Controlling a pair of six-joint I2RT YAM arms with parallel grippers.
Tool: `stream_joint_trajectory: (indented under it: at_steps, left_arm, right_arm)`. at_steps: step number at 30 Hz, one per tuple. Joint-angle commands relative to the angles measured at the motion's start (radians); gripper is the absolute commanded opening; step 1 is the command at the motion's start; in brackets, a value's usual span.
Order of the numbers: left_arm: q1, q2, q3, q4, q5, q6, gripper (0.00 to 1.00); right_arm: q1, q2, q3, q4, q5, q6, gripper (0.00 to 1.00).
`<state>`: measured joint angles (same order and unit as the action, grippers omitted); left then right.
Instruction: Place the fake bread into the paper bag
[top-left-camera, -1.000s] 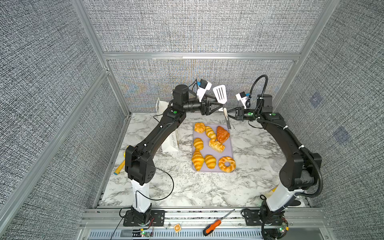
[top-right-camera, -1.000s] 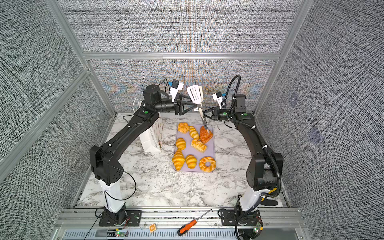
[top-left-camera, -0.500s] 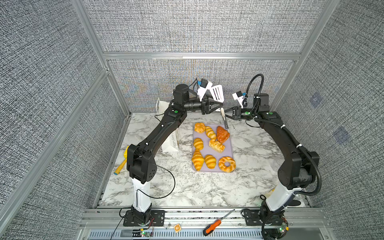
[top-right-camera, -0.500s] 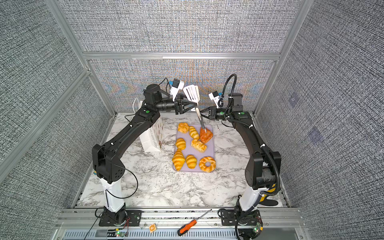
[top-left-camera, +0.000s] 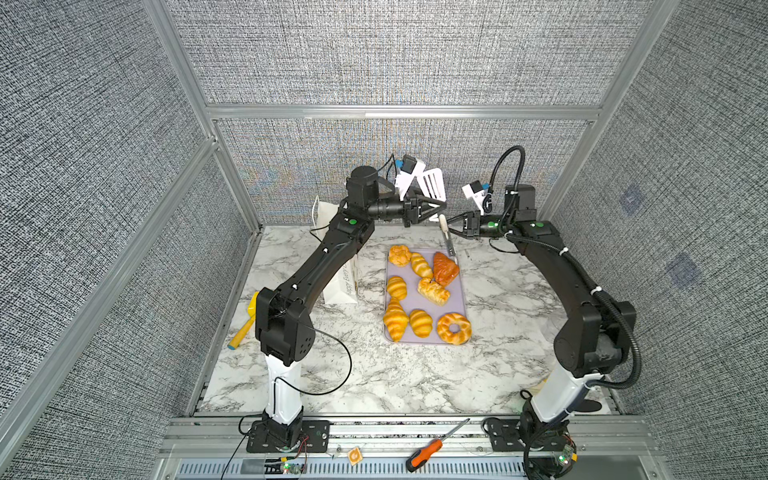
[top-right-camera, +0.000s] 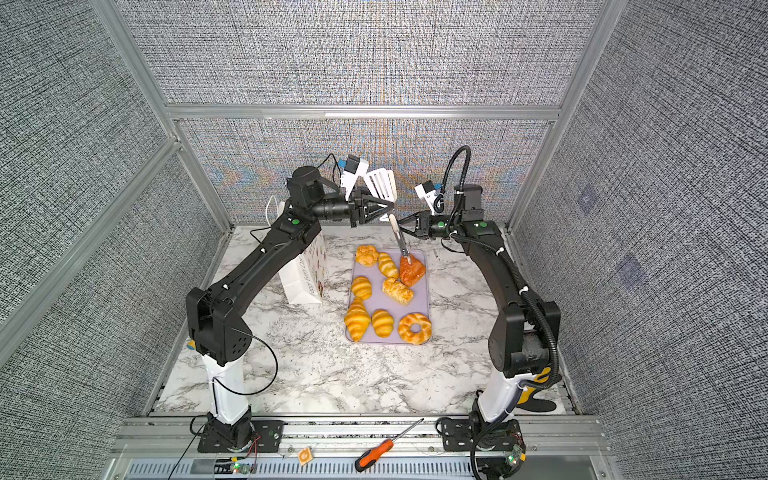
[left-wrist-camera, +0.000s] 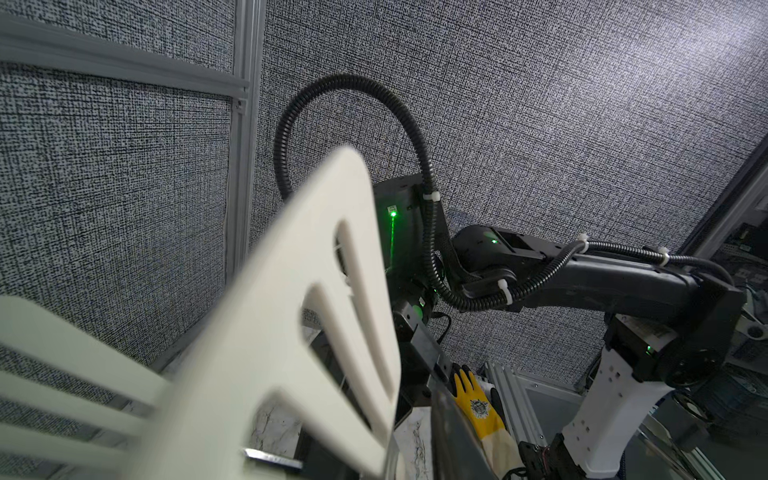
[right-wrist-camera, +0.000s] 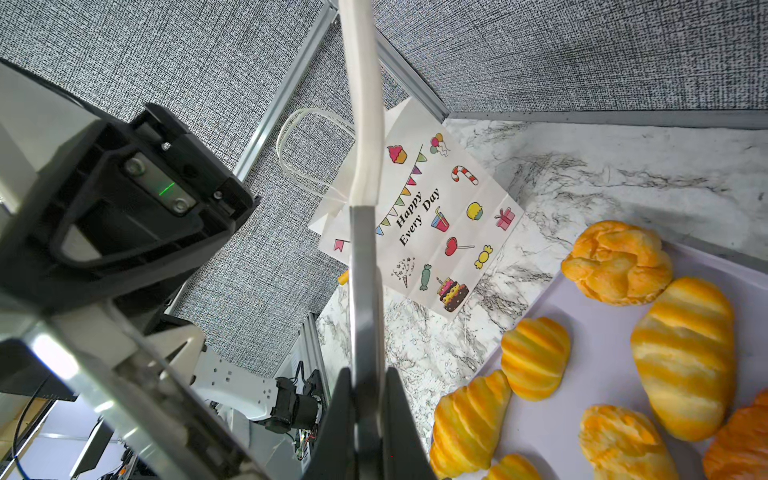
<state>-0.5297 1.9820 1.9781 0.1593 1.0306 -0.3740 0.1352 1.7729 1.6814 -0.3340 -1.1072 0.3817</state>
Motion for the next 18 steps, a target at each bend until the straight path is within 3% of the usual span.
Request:
stream_joint_trajectory:
  at_steps: [1,18]
  left_arm:
    - [0.000,0.001,0.008,0.044,0.024,-0.014,0.26]
    - [0.003,0.001,-0.023,0.213,0.076,-0.113,0.04]
  right_arm:
    - [0.001,-0.004,0.014,0.007,-0.023,0.001,0.00]
    - [0.007,-0.006,0.015,0.052,-0.036,0.028,0.01]
